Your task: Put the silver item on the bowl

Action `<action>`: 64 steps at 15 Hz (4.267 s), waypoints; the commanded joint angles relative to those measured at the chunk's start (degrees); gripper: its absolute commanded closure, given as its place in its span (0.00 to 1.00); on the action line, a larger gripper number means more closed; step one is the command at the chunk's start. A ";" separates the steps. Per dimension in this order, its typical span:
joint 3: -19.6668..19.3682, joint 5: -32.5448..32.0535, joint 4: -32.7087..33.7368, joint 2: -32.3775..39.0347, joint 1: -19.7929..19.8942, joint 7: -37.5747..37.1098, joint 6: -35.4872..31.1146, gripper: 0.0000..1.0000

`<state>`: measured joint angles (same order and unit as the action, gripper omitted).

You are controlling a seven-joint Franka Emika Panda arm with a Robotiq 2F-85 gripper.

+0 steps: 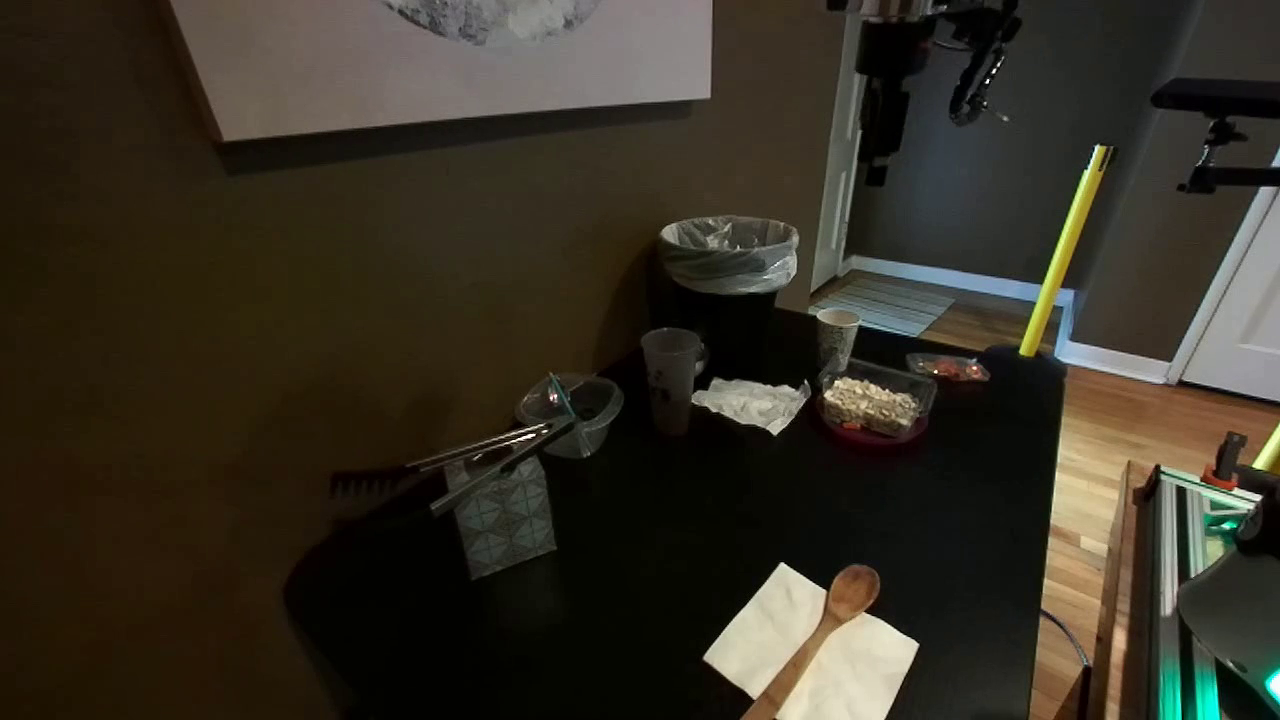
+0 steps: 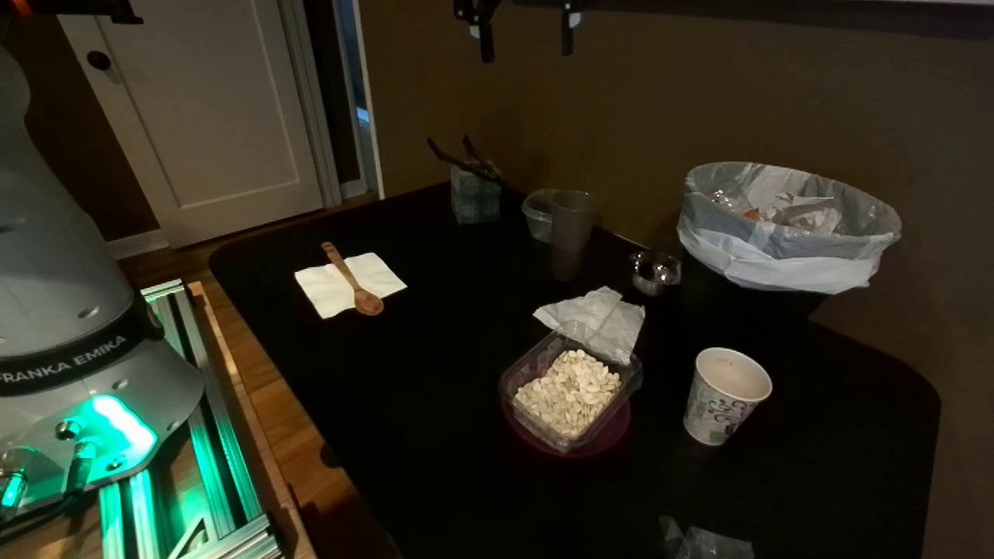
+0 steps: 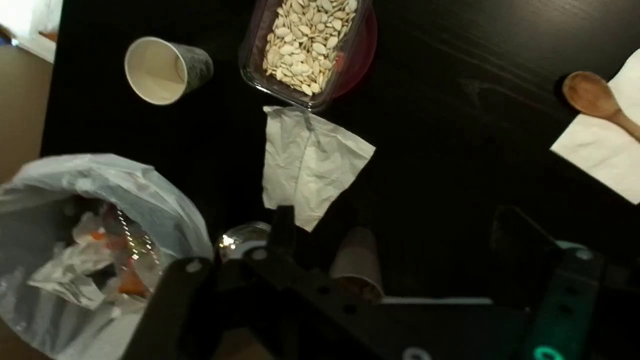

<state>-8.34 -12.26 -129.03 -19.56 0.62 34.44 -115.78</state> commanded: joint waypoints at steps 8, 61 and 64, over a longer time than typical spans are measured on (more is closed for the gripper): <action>6.16 17.59 -3.30 5.42 -11.85 14.06 -6.11 0.00; 22.91 9.11 49.71 65.26 -13.44 30.24 -17.93 0.00; 22.13 7.76 51.84 67.35 -13.91 30.00 -18.62 0.00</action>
<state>14.39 -2.52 -80.93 44.52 -12.75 65.47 -134.25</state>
